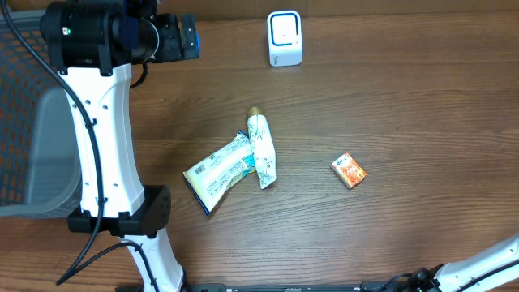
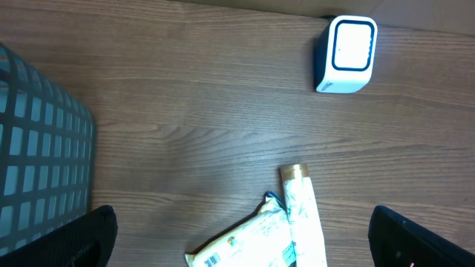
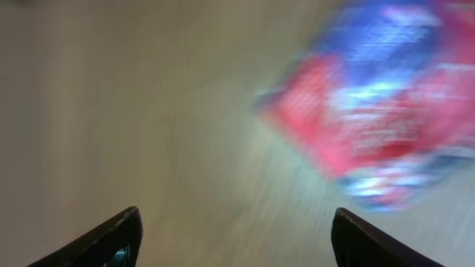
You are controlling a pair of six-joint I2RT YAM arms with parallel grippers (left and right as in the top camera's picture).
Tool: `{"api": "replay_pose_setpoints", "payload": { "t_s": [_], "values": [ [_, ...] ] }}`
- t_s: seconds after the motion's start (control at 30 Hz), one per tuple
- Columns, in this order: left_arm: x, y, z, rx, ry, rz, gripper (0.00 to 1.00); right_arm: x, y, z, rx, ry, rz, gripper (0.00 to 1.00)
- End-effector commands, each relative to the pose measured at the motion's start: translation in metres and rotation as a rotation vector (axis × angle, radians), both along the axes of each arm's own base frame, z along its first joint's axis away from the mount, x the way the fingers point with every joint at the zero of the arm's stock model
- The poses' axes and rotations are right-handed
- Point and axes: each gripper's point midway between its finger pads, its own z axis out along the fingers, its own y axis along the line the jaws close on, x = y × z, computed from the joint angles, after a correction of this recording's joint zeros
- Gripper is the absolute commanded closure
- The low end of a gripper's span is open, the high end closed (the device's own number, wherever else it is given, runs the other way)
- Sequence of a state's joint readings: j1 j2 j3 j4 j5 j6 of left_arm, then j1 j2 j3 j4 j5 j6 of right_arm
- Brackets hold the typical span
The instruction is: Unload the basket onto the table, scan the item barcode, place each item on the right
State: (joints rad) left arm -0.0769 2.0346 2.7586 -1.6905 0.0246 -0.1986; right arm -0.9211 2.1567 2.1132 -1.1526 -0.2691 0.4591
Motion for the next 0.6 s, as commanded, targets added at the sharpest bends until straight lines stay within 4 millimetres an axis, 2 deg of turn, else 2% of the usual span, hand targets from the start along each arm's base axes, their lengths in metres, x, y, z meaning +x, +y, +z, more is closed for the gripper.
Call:
{"api": "replay_pose_setpoints", "payload": {
  "t_s": [0.0,0.07,0.13,0.17,0.27,0.33,0.37,0.57],
  "values": [
    [-0.005,0.001,0.010,0.014,-0.030,-0.014,0.00,0.058,0.099,0.105,-0.004,-0.429,0.540,0.16],
    [-0.005,0.001,0.010,0.014,-0.030,-0.014,0.00,0.062,0.146,0.114,0.047,-0.493,0.720,0.14],
    [-0.005,0.001,0.010,0.014,-0.030,-0.014,0.00,0.060,0.182,0.104,0.097,-0.457,0.833,0.12],
    [-0.005,0.001,0.010,0.014,-0.030,-0.014,0.00,0.056,0.206,0.093,0.128,-0.406,0.908,0.12],
    [-0.005,0.001,0.010,0.014,-0.030,-0.014,0.00,0.047,0.261,0.061,0.207,-0.243,1.057,0.18],
    [-0.005,0.001,0.010,0.014,-0.031,-0.014,0.00,0.040,0.295,0.035,0.254,-0.113,1.137,0.23],
    [-0.005,0.001,0.010,0.014,-0.031,-0.014,0.00,0.034,0.319,0.017,0.283,-0.032,1.196,0.24],
    [-0.005,0.001,0.010,0.014,-0.030,-0.014,0.01,0.006,0.409,-0.037,0.393,0.156,1.408,0.30]
  ]
}}
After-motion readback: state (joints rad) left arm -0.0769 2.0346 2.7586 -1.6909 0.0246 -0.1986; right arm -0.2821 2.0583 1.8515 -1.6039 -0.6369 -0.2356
